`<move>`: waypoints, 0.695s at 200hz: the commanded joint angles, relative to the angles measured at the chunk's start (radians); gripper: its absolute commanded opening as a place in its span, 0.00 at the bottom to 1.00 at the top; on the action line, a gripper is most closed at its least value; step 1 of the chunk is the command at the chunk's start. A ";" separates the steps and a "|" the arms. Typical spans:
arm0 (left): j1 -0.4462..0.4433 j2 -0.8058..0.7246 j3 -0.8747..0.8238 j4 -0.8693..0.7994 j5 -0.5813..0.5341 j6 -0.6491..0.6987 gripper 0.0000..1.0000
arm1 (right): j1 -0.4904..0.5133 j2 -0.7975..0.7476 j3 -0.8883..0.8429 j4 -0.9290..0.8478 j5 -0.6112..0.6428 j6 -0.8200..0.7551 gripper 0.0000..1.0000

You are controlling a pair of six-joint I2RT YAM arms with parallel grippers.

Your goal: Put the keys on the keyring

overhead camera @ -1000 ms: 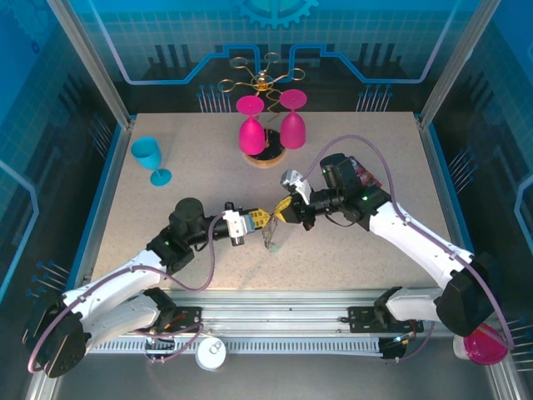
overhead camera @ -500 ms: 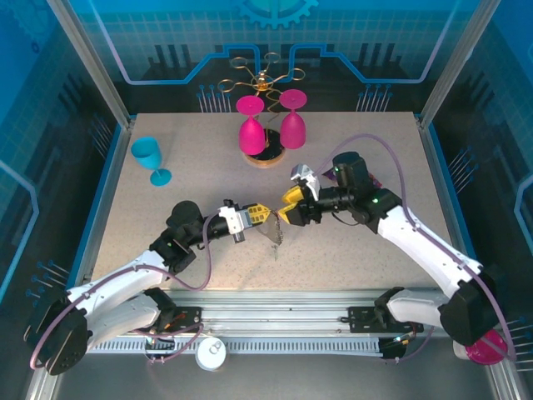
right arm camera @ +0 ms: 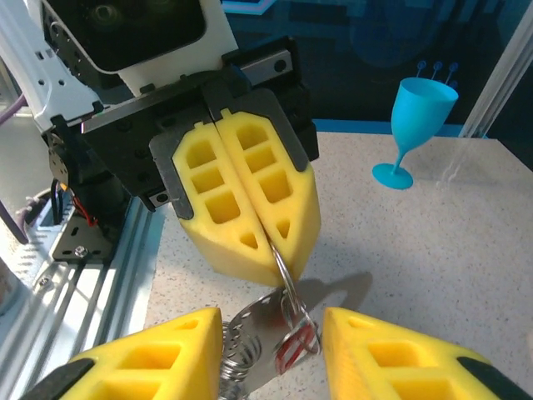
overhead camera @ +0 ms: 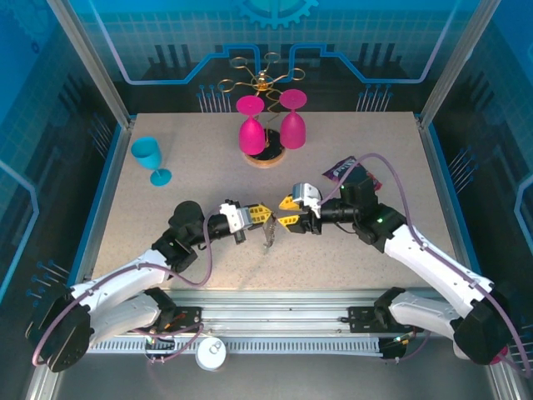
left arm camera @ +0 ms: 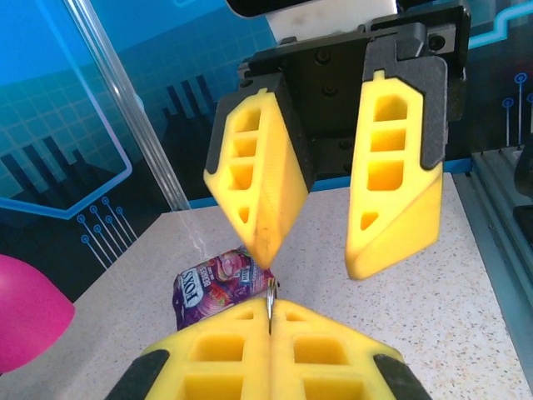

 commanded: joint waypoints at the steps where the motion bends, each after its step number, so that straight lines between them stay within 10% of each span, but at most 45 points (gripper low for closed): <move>1: -0.004 0.008 0.000 0.076 0.040 -0.036 0.00 | 0.025 0.025 0.018 0.059 0.012 -0.051 0.35; 60: -0.004 0.017 -0.006 0.100 0.029 -0.061 0.00 | 0.043 0.058 0.031 0.047 0.026 -0.066 0.00; 139: -0.006 0.004 0.163 -0.448 -0.049 0.194 0.14 | 0.194 0.188 0.376 -0.584 0.316 -0.385 0.00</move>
